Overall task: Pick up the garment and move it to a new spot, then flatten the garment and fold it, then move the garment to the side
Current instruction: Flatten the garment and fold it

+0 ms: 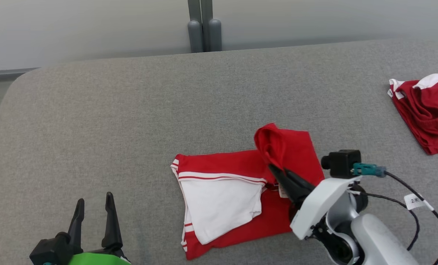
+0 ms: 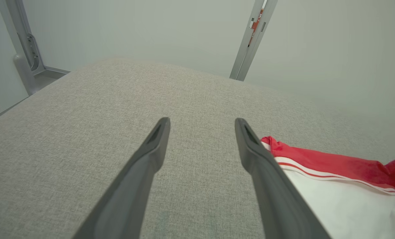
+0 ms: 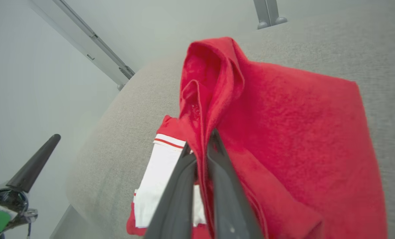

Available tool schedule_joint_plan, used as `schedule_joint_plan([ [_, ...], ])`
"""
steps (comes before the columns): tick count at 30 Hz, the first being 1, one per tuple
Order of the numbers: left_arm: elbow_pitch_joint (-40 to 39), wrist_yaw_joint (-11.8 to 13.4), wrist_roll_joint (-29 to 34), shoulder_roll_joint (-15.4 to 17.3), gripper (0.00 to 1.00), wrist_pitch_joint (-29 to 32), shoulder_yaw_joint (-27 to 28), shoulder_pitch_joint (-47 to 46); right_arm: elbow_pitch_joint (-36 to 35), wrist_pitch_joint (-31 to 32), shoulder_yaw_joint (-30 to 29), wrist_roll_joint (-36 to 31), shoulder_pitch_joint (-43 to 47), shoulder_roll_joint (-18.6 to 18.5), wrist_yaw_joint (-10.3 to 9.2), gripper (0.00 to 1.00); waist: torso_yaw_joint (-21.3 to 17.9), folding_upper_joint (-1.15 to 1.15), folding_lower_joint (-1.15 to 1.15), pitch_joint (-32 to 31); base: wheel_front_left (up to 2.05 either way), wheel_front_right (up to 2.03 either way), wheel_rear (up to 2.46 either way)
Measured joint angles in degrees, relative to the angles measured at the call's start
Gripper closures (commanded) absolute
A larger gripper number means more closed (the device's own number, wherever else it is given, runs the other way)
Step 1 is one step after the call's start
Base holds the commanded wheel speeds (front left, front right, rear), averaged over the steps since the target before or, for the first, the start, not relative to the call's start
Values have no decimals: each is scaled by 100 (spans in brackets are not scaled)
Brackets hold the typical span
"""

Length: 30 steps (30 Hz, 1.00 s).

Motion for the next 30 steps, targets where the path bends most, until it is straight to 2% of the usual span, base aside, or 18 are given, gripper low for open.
schedule_joint_plan([
  [9, -5, 0, -8, -9, 0, 24, -84, -37, 838, -402, 894, 281, -310, 565, 0, 100, 317, 0, 0, -37, 0, 0, 0],
  [23, 41, 2, -25, -24, 0, 38, -142, -59, 2280, -1145, 1702, 1109, -1007, 687, 0, 100, 723, 0, 0, -17, 0, 0, 0],
  [24, 48, 2, -26, -25, 0, 38, -147, -65, 2354, -1162, 1767, 1179, -1051, 683, 0, 91, 730, 0, 0, -14, 0, 0, 0],
  [25, 55, 2, -26, -29, 0, 38, -149, -74, 2423, -1191, 1840, 1318, -1087, 683, 0, 75, 735, 0, 0, -10, 0, 0, 0],
  [26, 65, 2, -26, -31, 0, 37, -153, -80, 2483, -1206, 1904, 1473, -1113, 687, 0, 29, 738, 0, 0, -8, 0, 0, 0],
  [27, 76, 2, -26, -32, 0, 32, -159, -86, 2544, -1258, 1975, 1572, -1156, 686, 0, 0, 740, 0, 0, -6, 0, 0, 0],
  [30, 96, -1, -31, -33, 0, 30, -166, -112, 2514, -1401, 2152, 2003, -1295, 687, 0, 0, 737, 0, 0, 2, 0, 0, 0],
])
